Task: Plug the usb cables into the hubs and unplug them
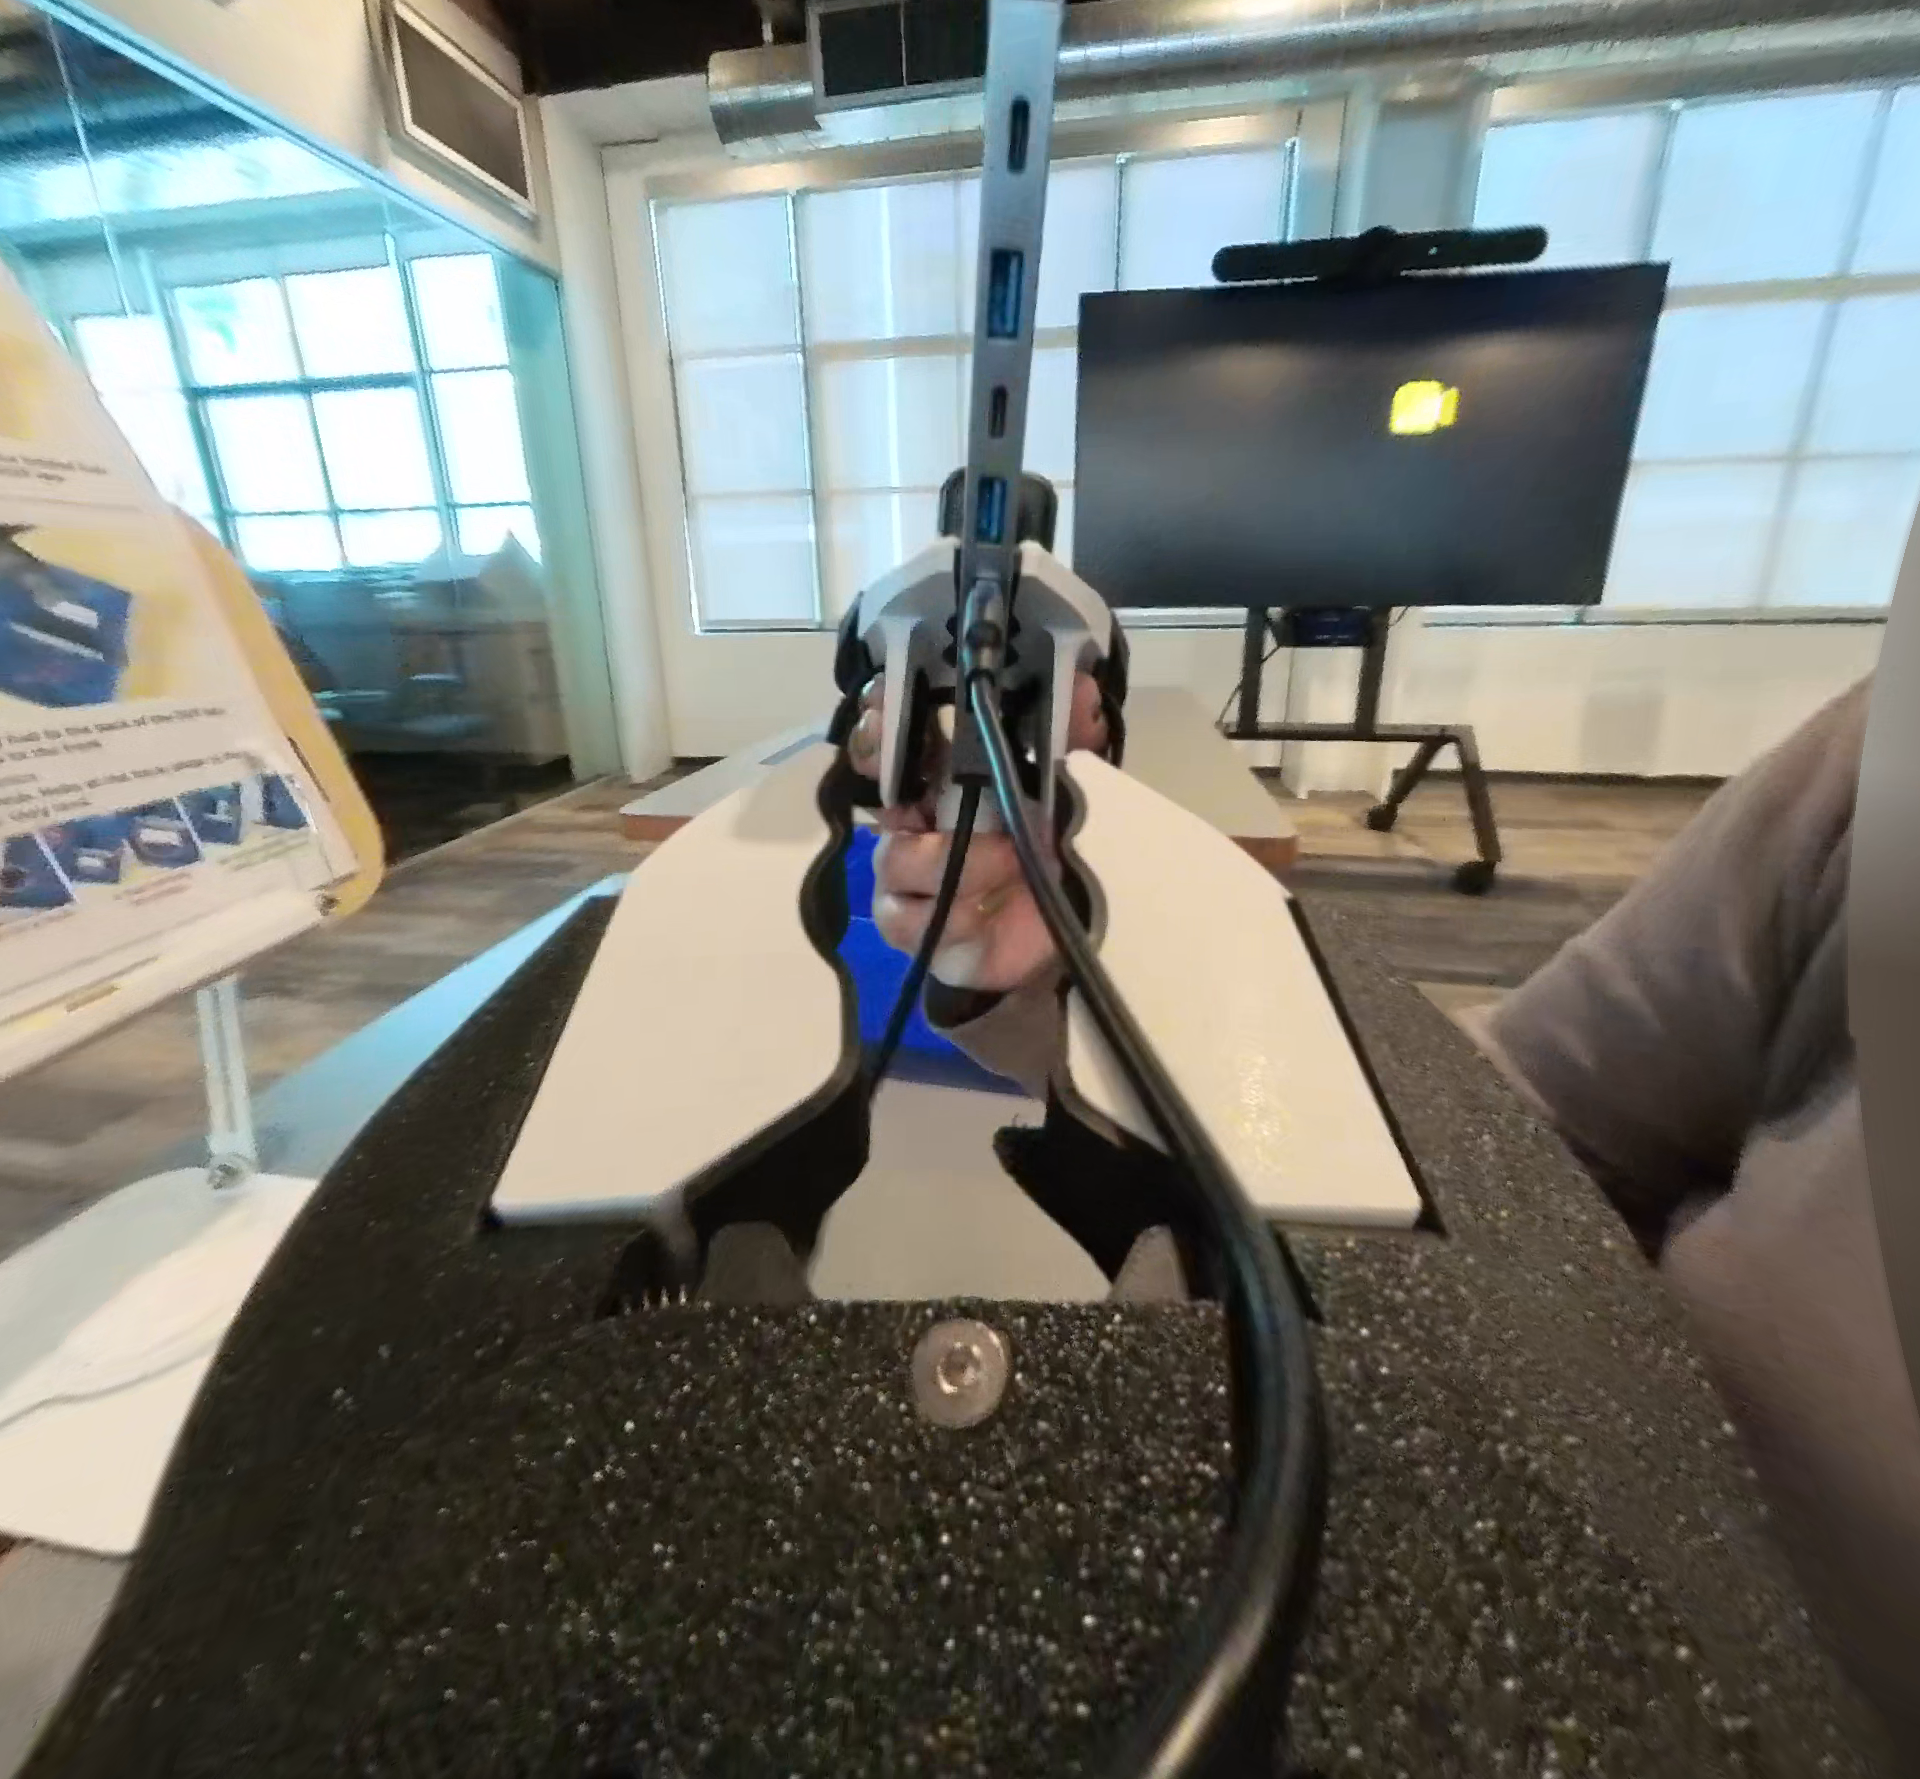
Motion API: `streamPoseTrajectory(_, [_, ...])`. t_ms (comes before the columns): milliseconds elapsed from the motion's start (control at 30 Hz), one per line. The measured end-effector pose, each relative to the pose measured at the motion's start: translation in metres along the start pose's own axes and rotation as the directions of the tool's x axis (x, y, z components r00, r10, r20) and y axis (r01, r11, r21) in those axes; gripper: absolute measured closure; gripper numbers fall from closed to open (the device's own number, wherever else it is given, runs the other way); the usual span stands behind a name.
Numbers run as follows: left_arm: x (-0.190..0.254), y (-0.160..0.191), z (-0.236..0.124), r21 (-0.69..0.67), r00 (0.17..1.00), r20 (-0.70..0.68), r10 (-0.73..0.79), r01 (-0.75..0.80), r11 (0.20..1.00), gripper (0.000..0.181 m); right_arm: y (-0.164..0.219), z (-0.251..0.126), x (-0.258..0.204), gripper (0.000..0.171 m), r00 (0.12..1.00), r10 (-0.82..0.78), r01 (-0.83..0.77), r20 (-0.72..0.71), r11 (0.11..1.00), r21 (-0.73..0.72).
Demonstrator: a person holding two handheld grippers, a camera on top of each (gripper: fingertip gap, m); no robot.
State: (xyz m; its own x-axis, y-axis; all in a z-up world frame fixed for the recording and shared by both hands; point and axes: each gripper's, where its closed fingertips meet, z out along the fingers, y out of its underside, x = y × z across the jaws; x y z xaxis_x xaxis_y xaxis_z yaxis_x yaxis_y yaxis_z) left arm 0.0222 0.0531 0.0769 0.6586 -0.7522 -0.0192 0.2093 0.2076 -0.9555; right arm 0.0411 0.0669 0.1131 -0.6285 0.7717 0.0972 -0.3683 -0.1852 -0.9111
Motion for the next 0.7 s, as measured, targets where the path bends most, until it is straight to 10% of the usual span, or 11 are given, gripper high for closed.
streamPoseTrajectory(700, [0.007, 0.01, -0.008, -0.157, 0.989, -0.015, 0.147, -0.147, 0.977, 0.174, 0.038, 0.011, -0.01, 0.161, 0.993, -0.116, 0.12, 0.03, 0.975, -0.185])
